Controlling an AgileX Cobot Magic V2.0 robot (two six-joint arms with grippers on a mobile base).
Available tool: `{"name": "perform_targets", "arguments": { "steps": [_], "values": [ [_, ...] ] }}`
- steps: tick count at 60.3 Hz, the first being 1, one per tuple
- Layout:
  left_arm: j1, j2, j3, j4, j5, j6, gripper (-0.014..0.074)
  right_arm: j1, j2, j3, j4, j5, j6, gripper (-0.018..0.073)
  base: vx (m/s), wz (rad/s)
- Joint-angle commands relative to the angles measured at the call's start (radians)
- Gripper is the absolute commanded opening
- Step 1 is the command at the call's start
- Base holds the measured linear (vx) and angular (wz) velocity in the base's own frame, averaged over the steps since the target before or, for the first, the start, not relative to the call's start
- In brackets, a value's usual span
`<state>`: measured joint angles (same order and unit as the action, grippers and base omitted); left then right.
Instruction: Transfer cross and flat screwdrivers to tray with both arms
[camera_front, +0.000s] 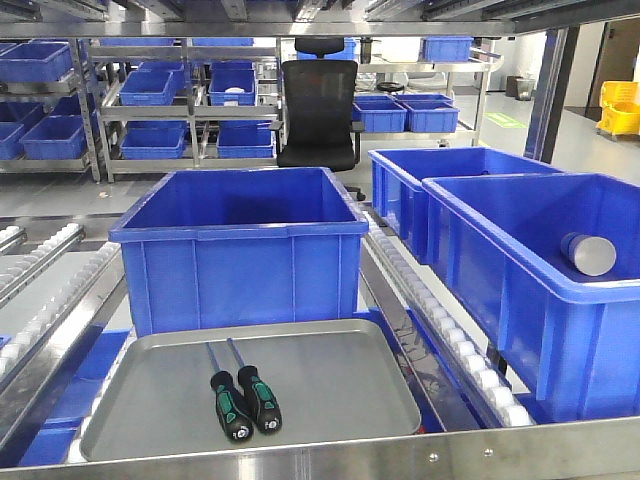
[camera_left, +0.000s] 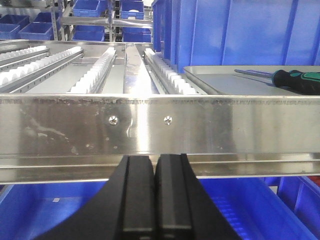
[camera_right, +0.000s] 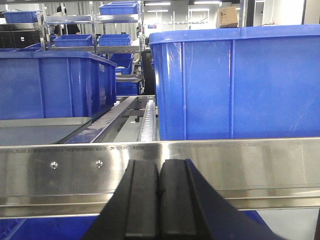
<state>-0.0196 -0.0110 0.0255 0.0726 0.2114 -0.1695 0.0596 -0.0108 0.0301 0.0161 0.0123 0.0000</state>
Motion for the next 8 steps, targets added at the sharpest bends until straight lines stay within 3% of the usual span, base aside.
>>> {"name": "perform_targets", "arguments": {
  "steps": [1,8],
  "values": [
    [0.001,-0.014,-0.024,0.000,-0.085,-0.009,0.0004,-0.006,-0.006,0.008,-0.008,-0.077,0.000,-0.0008,0.00,0.00],
    [0.001,-0.014,-0.024,0.000,-0.085,-0.009,0.0004,-0.006,-0.006,0.008,-0.008,-0.077,0.000,-0.0008,0.00,0.00]
  ]
}}
